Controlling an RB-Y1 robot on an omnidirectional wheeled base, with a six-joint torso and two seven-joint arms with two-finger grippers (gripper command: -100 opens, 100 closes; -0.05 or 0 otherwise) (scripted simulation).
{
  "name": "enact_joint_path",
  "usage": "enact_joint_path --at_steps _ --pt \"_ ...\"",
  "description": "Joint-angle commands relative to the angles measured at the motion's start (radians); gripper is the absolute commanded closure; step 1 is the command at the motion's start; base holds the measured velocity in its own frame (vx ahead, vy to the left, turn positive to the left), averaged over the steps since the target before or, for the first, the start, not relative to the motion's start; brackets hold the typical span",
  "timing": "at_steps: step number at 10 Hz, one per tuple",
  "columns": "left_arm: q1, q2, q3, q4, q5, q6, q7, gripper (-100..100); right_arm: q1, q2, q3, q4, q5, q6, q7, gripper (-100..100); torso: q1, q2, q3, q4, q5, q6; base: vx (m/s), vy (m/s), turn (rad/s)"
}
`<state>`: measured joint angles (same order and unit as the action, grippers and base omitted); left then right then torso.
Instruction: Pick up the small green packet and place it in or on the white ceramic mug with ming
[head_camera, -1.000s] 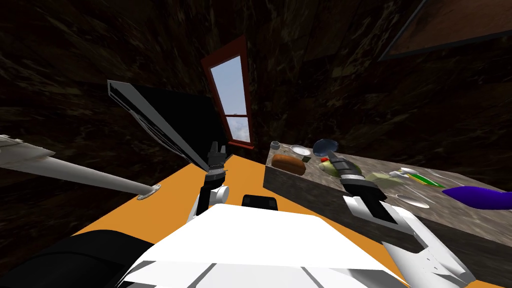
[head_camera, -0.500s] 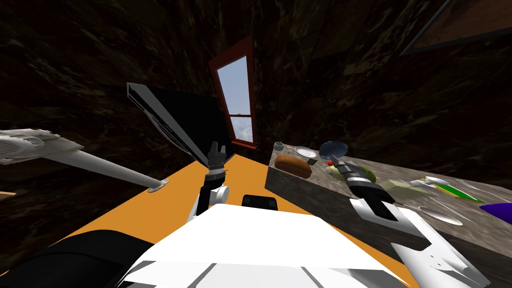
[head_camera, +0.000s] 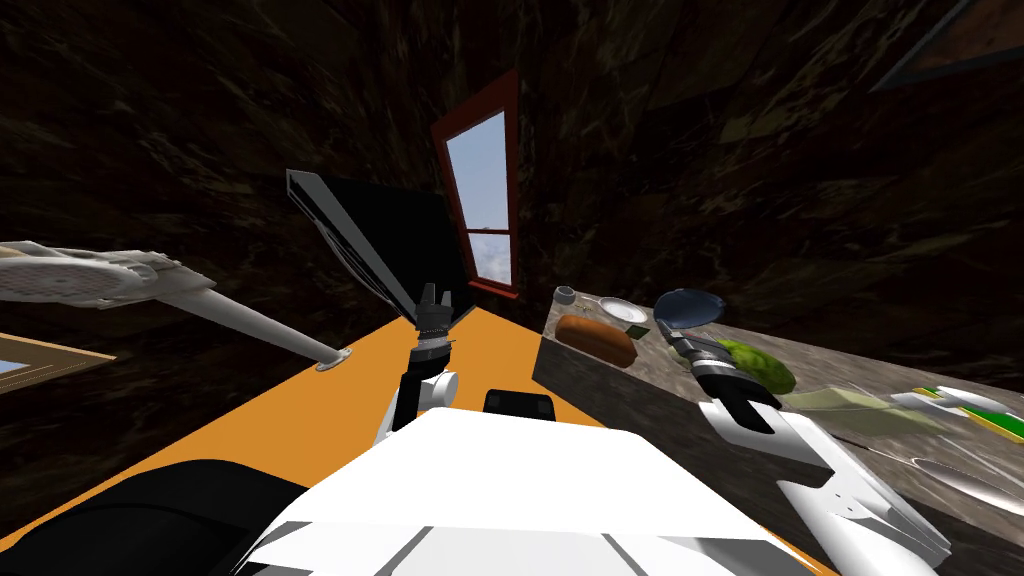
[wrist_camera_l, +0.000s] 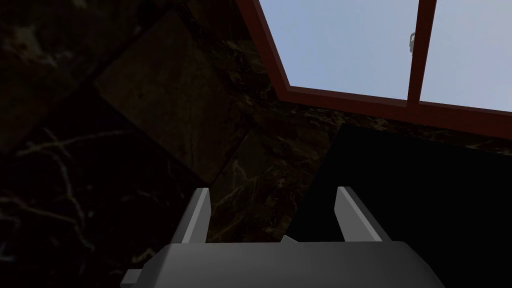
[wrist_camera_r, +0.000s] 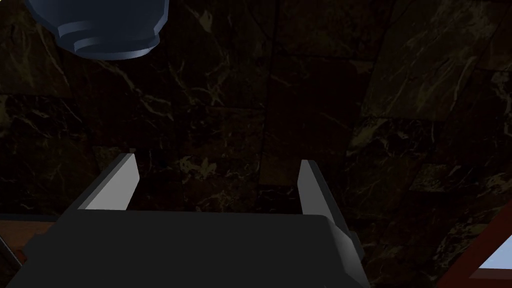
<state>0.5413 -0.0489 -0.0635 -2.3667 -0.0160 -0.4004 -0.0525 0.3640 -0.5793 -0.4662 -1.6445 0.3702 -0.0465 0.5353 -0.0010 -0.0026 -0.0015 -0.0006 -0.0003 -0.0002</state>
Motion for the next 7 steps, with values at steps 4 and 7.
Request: enact_joint_path --at_steps 4,7 --pt "0.000 0.000 0.000 0.000 0.000 0.000 0.000 0 -0.013 -0.011 0.055 0.110 0.086 0.036 0.082 -100 -0.001 0.000 0.000 0.000 0.000 0.000 0.036 -0.026 0.102" --pt "0.000 0.000 0.000 0.000 0.000 0.000 0.000 0 -0.019 -0.011 0.078 0.153 0.116 0.045 0.110 -100 0.000 0.001 0.001 0.000 0.000 0.000 0.017 -0.024 0.065"
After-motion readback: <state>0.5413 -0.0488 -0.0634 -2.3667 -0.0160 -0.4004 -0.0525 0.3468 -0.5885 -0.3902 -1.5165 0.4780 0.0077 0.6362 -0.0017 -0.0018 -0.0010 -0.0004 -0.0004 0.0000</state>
